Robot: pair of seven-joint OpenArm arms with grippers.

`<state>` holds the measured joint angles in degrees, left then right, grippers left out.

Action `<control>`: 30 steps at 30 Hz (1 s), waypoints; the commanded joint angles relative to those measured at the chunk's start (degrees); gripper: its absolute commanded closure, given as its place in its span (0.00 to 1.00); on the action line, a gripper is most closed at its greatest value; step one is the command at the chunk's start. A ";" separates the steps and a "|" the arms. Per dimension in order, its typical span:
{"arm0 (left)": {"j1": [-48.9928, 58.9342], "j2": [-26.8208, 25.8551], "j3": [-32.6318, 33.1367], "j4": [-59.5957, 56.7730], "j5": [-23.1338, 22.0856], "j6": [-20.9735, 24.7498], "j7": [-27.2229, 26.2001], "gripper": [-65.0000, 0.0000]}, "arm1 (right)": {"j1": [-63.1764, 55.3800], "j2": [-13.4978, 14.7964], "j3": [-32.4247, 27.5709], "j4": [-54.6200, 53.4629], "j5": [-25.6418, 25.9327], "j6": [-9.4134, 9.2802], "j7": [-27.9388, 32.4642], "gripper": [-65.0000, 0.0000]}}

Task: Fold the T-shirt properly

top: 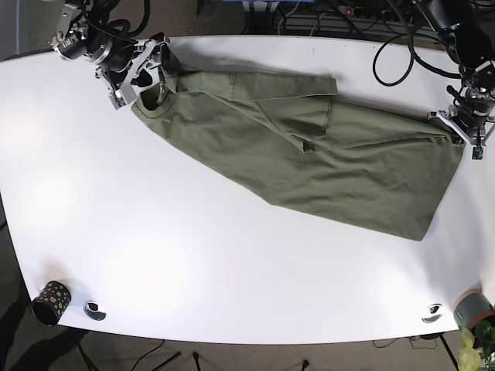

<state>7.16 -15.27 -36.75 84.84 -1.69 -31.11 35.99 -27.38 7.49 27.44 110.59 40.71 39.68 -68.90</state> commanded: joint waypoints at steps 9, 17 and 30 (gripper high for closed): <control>-1.75 -1.13 -0.39 0.83 -0.46 0.12 -1.04 1.00 | 1.49 -3.75 -2.61 1.02 -11.39 0.32 4.95 0.34; -1.75 -1.30 -0.74 0.83 -0.46 0.12 -1.04 1.00 | 2.10 -4.10 -4.36 0.93 -13.68 0.32 6.35 0.45; -2.19 -1.22 -0.39 2.42 -0.46 0.12 0.54 1.00 | 2.36 -3.75 3.28 2.25 -13.59 0.32 6.79 1.00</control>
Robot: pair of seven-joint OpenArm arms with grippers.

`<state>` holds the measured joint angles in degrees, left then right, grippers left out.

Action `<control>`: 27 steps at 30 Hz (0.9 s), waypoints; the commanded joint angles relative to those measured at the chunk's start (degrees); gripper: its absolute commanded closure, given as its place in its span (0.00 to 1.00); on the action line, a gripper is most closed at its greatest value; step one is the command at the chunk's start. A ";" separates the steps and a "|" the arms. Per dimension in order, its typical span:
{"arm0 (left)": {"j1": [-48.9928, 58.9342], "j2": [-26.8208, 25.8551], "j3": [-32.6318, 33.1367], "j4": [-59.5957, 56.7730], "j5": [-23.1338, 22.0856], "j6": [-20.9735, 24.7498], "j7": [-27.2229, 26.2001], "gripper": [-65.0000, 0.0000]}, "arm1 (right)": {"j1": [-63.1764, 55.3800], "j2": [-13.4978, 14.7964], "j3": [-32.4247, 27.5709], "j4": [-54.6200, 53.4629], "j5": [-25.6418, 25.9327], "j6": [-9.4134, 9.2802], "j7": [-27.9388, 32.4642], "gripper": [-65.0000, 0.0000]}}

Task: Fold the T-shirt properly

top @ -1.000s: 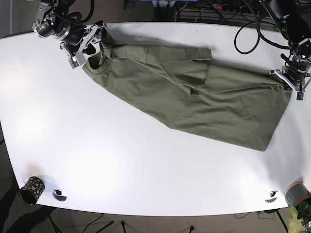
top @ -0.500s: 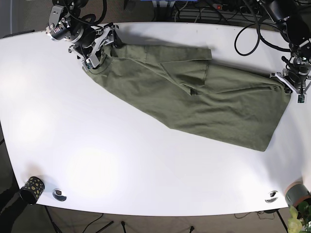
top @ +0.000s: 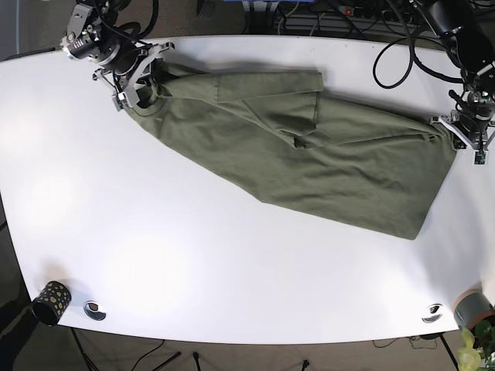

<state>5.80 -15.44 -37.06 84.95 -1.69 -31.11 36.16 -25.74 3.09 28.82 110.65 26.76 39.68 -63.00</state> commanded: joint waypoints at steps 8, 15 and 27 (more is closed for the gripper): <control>-10.95 -1.13 7.74 10.04 -0.46 0.21 11.97 1.00 | 11.63 5.39 5.42 2.10 0.18 0.32 -2.54 1.00; -20.53 -0.95 14.25 9.78 -0.37 1.27 13.64 1.00 | 26.40 8.12 5.25 -0.10 0.36 0.32 -7.99 1.00; -36.62 -0.87 19.34 0.64 -0.37 6.98 15.49 1.00 | 54.88 14.53 -0.03 -28.06 0.09 0.32 -9.13 1.00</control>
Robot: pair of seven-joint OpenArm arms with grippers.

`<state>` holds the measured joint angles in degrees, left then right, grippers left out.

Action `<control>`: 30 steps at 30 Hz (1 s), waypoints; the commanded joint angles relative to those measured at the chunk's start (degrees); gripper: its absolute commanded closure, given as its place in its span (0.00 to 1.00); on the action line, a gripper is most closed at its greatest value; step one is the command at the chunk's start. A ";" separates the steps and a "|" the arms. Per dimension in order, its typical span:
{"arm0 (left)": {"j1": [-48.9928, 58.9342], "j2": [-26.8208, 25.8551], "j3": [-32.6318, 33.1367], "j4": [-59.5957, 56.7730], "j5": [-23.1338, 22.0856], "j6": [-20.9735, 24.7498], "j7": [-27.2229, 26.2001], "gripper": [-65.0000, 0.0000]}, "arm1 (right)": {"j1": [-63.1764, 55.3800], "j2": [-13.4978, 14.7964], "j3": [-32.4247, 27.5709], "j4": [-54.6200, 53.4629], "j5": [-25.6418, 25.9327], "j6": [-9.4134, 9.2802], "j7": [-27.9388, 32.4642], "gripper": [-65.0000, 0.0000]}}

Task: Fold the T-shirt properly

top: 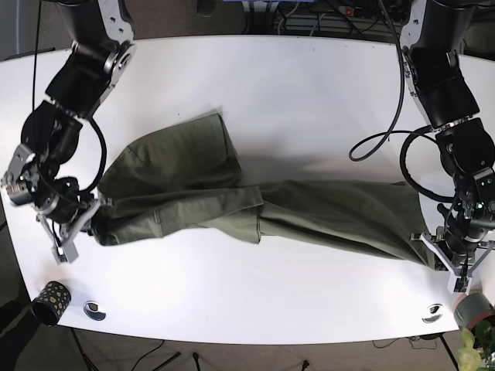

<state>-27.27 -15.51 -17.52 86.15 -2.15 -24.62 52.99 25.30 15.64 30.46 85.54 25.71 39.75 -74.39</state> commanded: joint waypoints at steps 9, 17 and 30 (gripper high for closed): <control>-17.09 -0.98 -0.11 -3.47 0.09 4.53 -1.17 1.00 | 22.39 2.95 -10.55 -15.87 -5.63 0.25 6.04 1.00; -30.27 -3.44 -0.11 -3.56 0.17 4.53 1.82 1.00 | 38.48 3.31 -15.29 -21.05 -6.68 0.25 6.04 1.00; -45.22 -7.75 -0.02 -8.83 0.00 4.27 2.35 1.00 | 49.50 4.89 -19.78 -21.14 -6.15 0.25 0.32 1.00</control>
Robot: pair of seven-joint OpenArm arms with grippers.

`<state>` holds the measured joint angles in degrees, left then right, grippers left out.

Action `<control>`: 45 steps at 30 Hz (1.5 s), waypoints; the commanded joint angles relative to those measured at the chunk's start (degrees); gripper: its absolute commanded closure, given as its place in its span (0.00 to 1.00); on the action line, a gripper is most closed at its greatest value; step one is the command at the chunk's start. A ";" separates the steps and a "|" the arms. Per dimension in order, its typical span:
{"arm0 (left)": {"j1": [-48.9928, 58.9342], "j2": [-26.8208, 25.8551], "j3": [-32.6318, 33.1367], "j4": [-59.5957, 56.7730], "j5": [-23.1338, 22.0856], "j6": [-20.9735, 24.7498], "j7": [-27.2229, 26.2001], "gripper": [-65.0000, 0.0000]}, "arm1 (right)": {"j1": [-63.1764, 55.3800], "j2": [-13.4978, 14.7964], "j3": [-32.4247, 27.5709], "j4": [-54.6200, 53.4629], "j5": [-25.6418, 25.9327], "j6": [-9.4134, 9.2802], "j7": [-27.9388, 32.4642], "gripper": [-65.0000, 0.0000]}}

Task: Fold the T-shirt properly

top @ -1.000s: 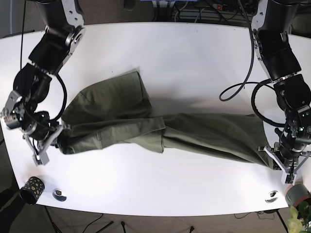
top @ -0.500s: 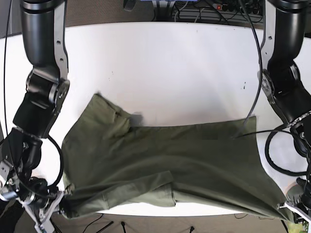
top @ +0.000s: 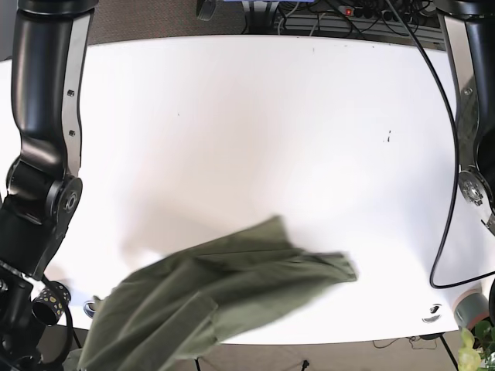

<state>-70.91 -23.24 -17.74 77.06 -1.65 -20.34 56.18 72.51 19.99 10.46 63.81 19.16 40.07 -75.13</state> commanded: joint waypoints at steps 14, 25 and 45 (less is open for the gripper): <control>23.75 4.04 0.20 14.15 -1.91 -1.77 -0.84 0.98 | -17.96 1.15 4.79 10.87 6.21 -0.07 1.16 1.00; 38.87 18.37 0.20 11.69 -2.79 -4.06 -4.53 0.31 | -33.70 0.54 9.01 18.17 6.29 -0.07 1.42 1.00; 22.61 25.40 0.20 -53.98 -2.53 -1.42 -36.53 0.31 | -43.90 0.54 15.26 23.09 6.38 -0.07 1.16 1.00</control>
<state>-45.50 2.22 -17.56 26.68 -3.22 -22.92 23.51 27.51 19.57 25.54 84.49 24.73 39.94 -75.18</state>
